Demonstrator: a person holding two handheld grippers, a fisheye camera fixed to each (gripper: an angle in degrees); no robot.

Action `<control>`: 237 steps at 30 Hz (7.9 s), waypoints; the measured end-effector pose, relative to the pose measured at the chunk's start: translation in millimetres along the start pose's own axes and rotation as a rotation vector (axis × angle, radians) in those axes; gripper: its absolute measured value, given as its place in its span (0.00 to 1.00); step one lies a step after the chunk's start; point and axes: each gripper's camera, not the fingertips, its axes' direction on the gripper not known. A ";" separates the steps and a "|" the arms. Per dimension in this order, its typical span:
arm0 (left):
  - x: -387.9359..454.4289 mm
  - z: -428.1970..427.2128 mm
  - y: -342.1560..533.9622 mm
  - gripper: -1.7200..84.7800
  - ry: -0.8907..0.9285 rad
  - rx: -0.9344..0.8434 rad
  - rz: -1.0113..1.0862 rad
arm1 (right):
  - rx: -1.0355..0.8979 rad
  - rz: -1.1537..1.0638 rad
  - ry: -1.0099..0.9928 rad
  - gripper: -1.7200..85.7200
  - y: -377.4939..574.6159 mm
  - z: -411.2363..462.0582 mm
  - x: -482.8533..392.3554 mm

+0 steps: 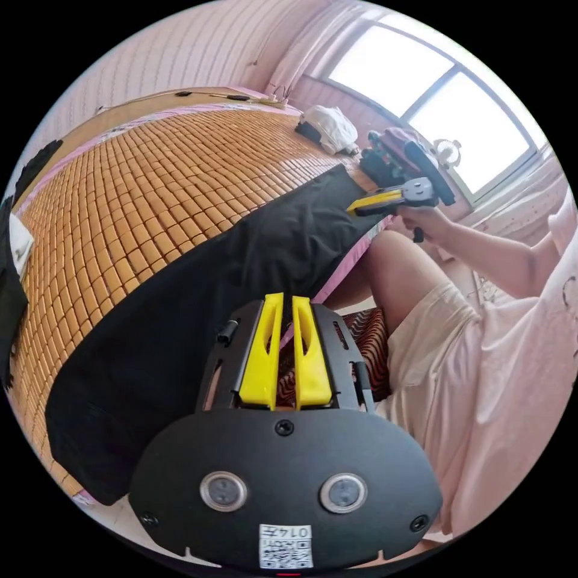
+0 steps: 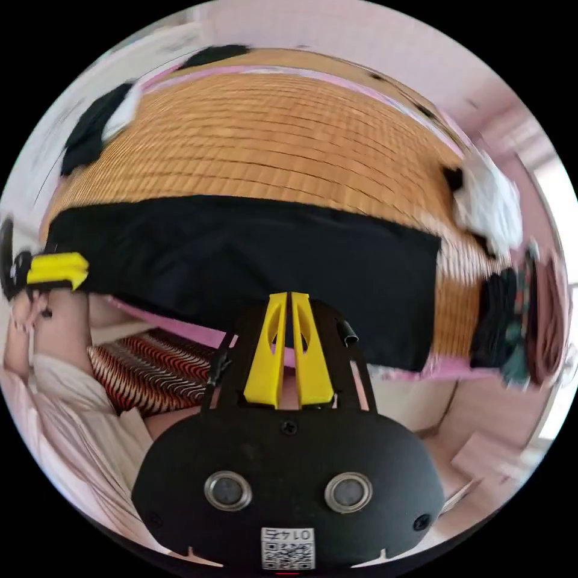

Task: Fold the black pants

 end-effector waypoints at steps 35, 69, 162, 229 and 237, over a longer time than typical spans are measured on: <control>-11.9 117.6 1.8 0.08 -0.335 -0.016 -0.221 | 0.092 0.110 -0.026 0.02 12.4 -110.9 121.7; 121.1 314.4 -12.7 0.01 -0.305 -0.092 0.089 | -0.287 -0.898 -0.106 0.01 -190.5 -102.0 -190.6; -68.2 18.5 107.4 0.07 -0.170 0.259 -0.652 | -0.041 -0.819 -0.711 0.06 8.4 -51.6 -149.6; 10.1 -31.6 40.3 0.03 -0.266 0.023 -0.404 | 0.115 -1.145 -0.714 0.04 -214.2 5.4 -232.5; 3.1 -135.6 72.7 0.05 -0.425 0.113 -0.446 | 0.221 -1.129 -0.809 0.07 -230.9 -36.4 -306.8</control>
